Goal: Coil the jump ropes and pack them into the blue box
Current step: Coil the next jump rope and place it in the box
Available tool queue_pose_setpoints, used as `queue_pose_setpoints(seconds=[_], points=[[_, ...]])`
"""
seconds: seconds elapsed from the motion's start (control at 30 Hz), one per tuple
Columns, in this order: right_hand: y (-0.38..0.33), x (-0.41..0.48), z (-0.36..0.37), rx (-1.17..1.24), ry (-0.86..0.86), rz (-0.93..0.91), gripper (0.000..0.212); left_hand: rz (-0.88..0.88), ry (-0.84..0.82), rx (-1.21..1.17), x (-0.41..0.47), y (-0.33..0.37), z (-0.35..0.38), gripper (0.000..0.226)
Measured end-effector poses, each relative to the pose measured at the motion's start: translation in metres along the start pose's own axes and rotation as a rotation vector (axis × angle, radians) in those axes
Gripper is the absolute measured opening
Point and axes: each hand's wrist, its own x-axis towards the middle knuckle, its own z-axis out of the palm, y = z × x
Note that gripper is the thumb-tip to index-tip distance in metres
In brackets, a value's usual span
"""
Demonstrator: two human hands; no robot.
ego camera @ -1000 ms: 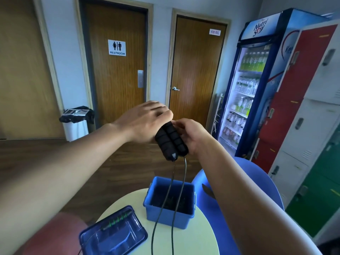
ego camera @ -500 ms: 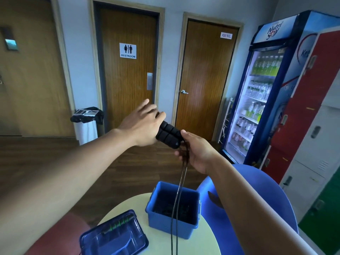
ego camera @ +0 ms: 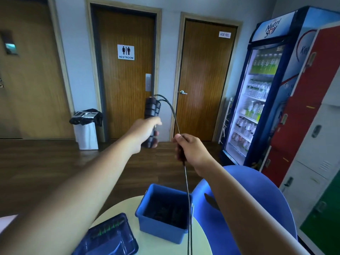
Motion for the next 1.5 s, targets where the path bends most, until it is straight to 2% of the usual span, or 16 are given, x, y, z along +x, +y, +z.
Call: queue_pose_setpoints(seconds=[0.13, 0.2, 0.33, 0.43, 0.53, 0.63, 0.7, 0.73, 0.83, 0.93, 1.0, 1.1, 1.17, 1.23, 1.33, 1.5], points=[[0.025, 0.005, -0.005, -0.059, -0.025, -0.008, 0.027, -0.111, -0.002, -0.470, 0.013, 0.012, 0.013, 0.032], [0.034, 0.005, -0.005, -0.129, -0.051, -0.032, 0.025, -0.129, -0.027, -0.578, 0.018, 0.015, 0.023, 0.035], [0.039, 0.003, -0.006, -0.251, -0.069, -0.053, 0.023, -0.156, 0.029, -0.635, 0.025, 0.012, 0.042, 0.019], [0.043, 0.001, -0.017, -0.385, -0.114, -0.058, 0.016, -0.069, 0.181, -0.303, 0.035, 0.004, 0.045, 0.039], [0.044, 0.002, -0.034, -0.629, -0.165, -0.054, 0.018, 0.185, 0.262, 0.366, 0.042, -0.009, 0.036, 0.065], [0.034, 0.006, -0.053, -0.876, -0.198, -0.115, 0.020, 0.331, 0.155, 1.101, 0.038, -0.017, 0.024, 0.079], [0.019, 0.009, -0.068, -0.904, -0.221, -0.165, 0.012, 0.331, -0.009, 1.369, 0.028, -0.020, 0.021, 0.077], [0.010, 0.010, -0.076, -0.905, -0.224, -0.192, 0.009, 0.333, -0.102, 1.411, 0.023, -0.021, 0.021, 0.072], [-0.009, 0.013, -0.095, -0.858, -0.148, -0.267, 0.007, 0.361, -0.369, 1.300, 0.007, -0.019, 0.026, 0.055], [-0.010, 0.012, -0.105, -0.610, -0.115, -0.316, 0.007, 0.376, -0.602, 1.100, -0.005, -0.019, 0.030, 0.058], [-0.005, 0.007, -0.103, -0.432, -0.144, -0.331, 0.006, 0.340, -0.732, 0.861, -0.014, -0.019, 0.030, 0.061], [0.011, 0.005, -0.096, -0.141, -0.111, -0.314, 0.012, 0.259, -0.868, 0.571, -0.019, -0.014, 0.029, 0.054], [0.024, 0.008, -0.093, -0.035, -0.042, -0.291, 0.019, 0.175, -0.926, 0.518, -0.020, -0.009, 0.028, 0.064], [0.035, 0.009, -0.090, 0.004, 0.006, -0.244, 0.014, 0.115, -0.953, 0.501, -0.022, -0.006, 0.027, 0.074], [0.049, 0.006, -0.082, -0.008, 0.063, -0.139, 0.028, 0.133, -0.898, 0.483, -0.024, -0.003, 0.028, 0.078], [0.059, 0.001, -0.070, -0.164, 0.091, -0.150, 0.020, 0.255, -0.601, 0.501, -0.020, -0.002, 0.032, 0.075]])
